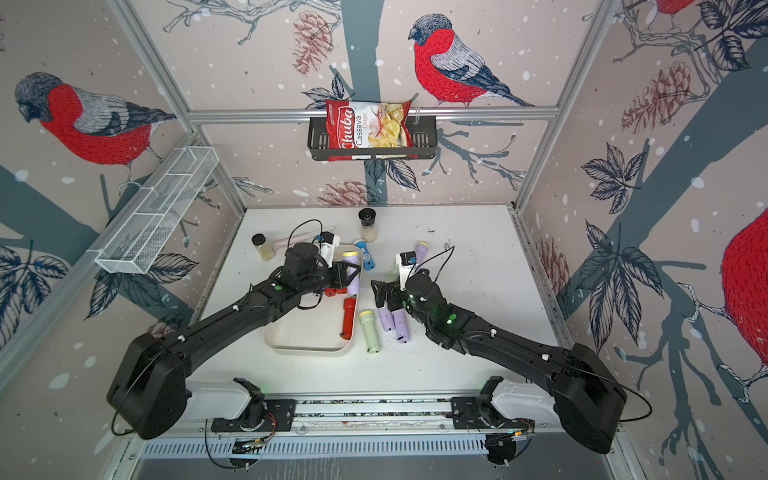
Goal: Put the flashlights into the storage boxes
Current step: Place the flashlight at the storage box.
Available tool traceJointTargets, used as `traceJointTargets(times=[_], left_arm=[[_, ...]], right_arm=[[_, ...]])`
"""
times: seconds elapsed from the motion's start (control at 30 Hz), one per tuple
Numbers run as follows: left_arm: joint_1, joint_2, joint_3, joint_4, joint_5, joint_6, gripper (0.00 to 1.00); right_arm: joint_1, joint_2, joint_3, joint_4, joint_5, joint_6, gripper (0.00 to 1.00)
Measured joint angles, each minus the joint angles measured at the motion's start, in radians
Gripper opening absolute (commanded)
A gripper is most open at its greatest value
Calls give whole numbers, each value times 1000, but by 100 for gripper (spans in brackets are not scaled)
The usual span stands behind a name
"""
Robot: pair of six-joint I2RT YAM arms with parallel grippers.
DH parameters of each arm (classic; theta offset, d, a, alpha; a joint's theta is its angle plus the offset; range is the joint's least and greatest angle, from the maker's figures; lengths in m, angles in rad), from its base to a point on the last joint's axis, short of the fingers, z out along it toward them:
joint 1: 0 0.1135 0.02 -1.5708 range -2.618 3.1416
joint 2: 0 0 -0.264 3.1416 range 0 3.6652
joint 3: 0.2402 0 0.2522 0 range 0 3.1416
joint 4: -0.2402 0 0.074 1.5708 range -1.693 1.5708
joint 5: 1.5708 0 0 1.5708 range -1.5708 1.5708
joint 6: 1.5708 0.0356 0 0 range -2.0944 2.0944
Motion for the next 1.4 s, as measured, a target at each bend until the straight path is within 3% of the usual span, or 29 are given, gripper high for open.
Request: traceJointTargets(times=[0.27, 0.5, 0.93, 1.4], left_arm=[[40, -20, -11, -241, -49, 55, 33], [45, 57, -15, -356, -22, 60, 34], [48, 155, -1, -384, 48, 57, 36], [48, 113, -64, -439, 25, 37, 39]], right_arm=[[-127, -18, -68, 93, -125, 72, 99], [-153, -10, -70, 103, -175, 103, 99], [-155, -11, -70, 100, -194, 107, 99], [-155, -17, -69, 83, -193, 106, 99]])
